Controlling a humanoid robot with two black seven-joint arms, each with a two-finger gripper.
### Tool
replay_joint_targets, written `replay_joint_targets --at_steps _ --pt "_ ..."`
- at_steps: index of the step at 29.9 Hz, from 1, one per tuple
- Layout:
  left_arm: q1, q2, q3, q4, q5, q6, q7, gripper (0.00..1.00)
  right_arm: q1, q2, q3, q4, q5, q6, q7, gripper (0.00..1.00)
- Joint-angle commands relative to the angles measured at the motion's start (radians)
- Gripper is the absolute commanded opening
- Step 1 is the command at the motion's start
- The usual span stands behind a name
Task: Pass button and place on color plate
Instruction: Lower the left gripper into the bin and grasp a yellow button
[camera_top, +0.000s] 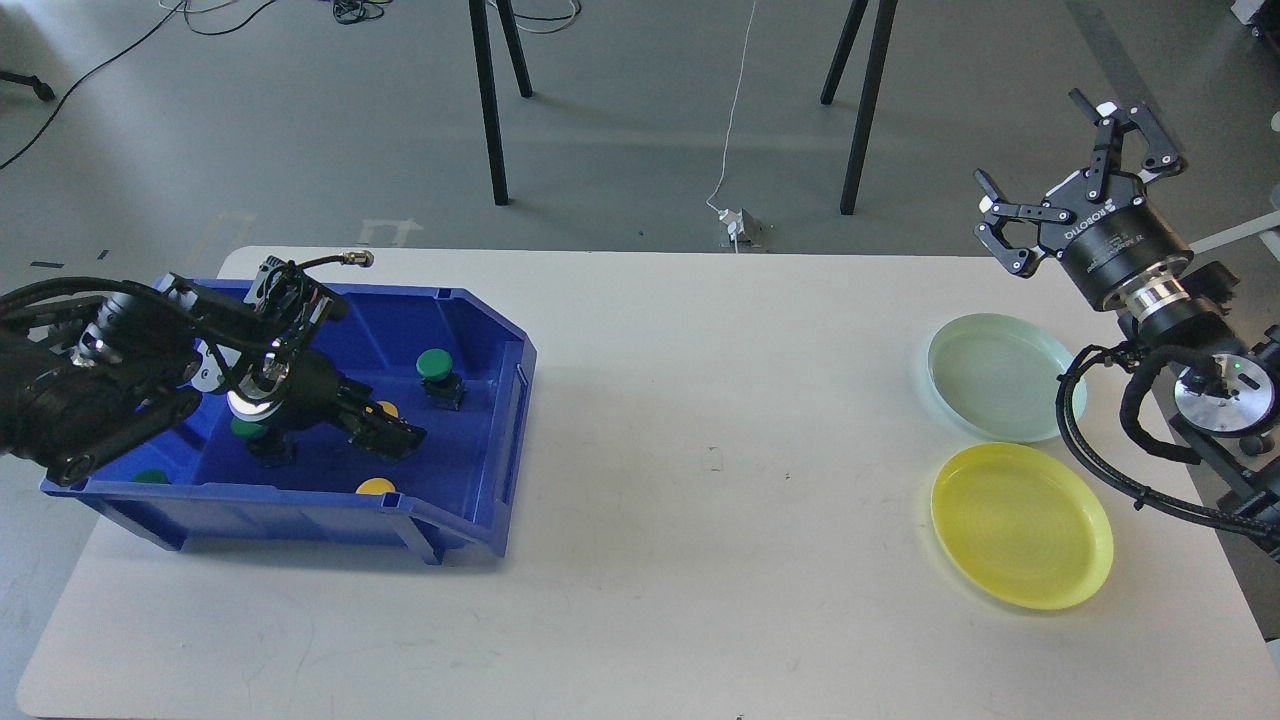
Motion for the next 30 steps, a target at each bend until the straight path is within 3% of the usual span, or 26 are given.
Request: replay_joint_targets --at_steps 1,7,12,16,17,21,30 --pt "0.001 0.0 0.0 0.003 0.001 0.0 0.0 0.72 -0.003 0.0 0.001 0.0 0.0 0.0 0.001 0.99" --pt "0.003 0.0 0.0 0.005 0.004 0.0 0.0 0.61 -0.008 0.0 0.001 0.0 0.0 0.0 0.001 0.99" --pt "0.001 0.001 0.0 0.005 0.004 0.0 0.0 0.61 -0.011 0.0 0.001 0.0 0.0 0.0 0.001 0.99" --pt "0.001 0.0 0.0 0.005 0.004 0.0 0.0 0.52 -0.011 0.0 0.001 0.0 0.0 0.0 0.001 0.99" --pt "0.001 0.0 0.0 0.005 0.004 0.0 0.0 0.47 -0.011 0.0 0.001 0.0 0.0 0.0 0.001 0.99" --pt "0.001 0.0 0.0 0.005 0.004 0.0 0.0 0.11 -0.011 0.0 0.001 0.0 0.0 0.0 0.001 0.99" --pt "-0.011 0.043 -0.016 -0.027 -0.011 0.0 0.0 0.08 -0.015 -0.002 0.001 0.0 0.0 0.0 0.001 0.99"
